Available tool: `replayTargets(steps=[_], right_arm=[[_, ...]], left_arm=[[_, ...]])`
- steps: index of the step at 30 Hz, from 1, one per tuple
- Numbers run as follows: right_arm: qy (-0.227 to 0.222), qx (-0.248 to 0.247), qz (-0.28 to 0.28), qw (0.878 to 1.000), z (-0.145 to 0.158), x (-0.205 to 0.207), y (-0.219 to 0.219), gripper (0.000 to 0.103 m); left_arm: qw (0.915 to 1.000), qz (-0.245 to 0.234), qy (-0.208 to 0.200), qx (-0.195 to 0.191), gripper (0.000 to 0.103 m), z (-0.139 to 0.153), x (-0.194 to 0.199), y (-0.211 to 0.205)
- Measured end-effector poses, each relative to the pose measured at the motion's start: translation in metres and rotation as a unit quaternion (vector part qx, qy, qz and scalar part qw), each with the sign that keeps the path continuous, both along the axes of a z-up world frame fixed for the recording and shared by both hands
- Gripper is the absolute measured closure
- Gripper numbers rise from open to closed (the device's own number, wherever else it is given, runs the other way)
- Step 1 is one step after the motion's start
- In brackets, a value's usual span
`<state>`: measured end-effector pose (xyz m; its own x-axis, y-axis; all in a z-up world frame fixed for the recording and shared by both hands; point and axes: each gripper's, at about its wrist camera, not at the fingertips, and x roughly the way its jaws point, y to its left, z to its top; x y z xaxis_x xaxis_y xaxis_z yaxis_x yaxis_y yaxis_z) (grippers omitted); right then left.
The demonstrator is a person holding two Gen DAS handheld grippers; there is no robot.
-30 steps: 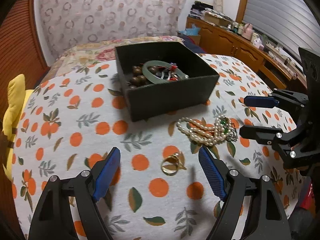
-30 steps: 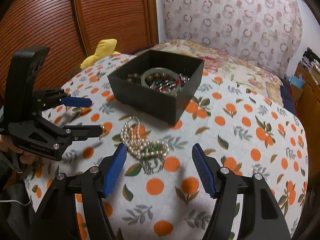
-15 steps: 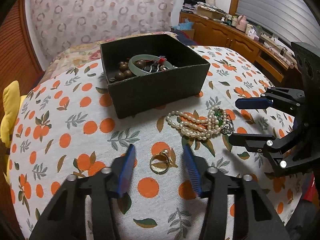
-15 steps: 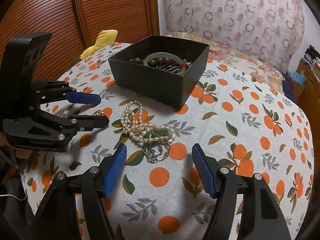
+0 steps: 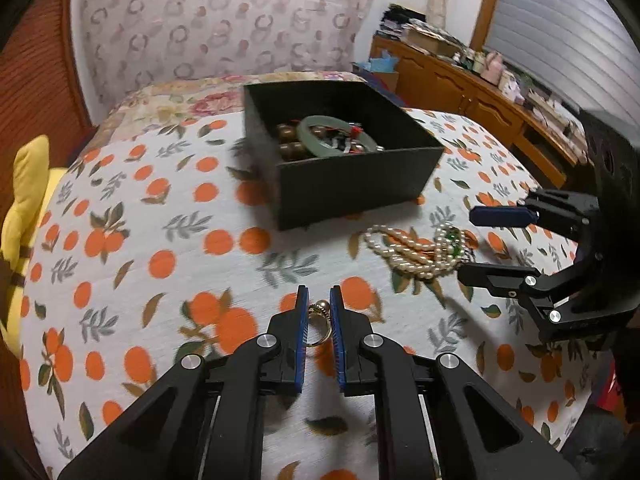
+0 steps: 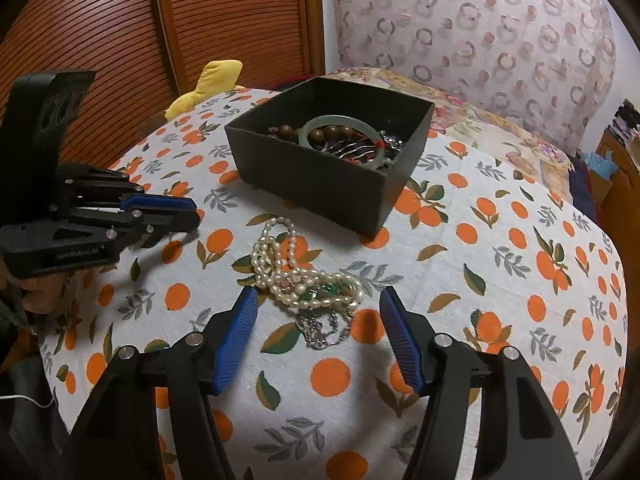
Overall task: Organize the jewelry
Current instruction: 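Grasp the gold ring with the left tool while the right grasps the pearl necklace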
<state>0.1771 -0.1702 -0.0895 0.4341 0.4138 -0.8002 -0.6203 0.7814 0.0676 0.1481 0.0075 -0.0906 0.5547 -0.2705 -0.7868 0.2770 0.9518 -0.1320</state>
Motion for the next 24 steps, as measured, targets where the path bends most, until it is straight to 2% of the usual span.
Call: replayTargets(steps=[7,11,16,20,24], right_arm=[[-0.004,0.003,0.007,1.000,0.003,0.000,0.008,0.039],[-0.003,0.004,0.016,1.000,0.004,0.002,0.017,0.047],[0.000,0.004,0.036,0.999,0.003,0.010,0.034,0.052],[0.006,-0.005,0.049,0.999,0.000,0.014,0.048,0.060],[0.008,-0.026,0.056,0.998,-0.008,0.014,0.058,0.062]], left_arm=[[0.9989,0.021,0.006,-0.042,0.093,0.004,0.000,0.023],[0.9988,0.028,-0.003,-0.041,0.093,0.008,-0.002,0.027],[0.9989,0.029,-0.005,-0.035,0.093,0.007,-0.003,0.027],[0.9991,0.029,-0.007,-0.031,0.093,0.008,-0.003,0.026],[0.9991,0.030,-0.009,-0.030,0.093,0.007,-0.005,0.027]])
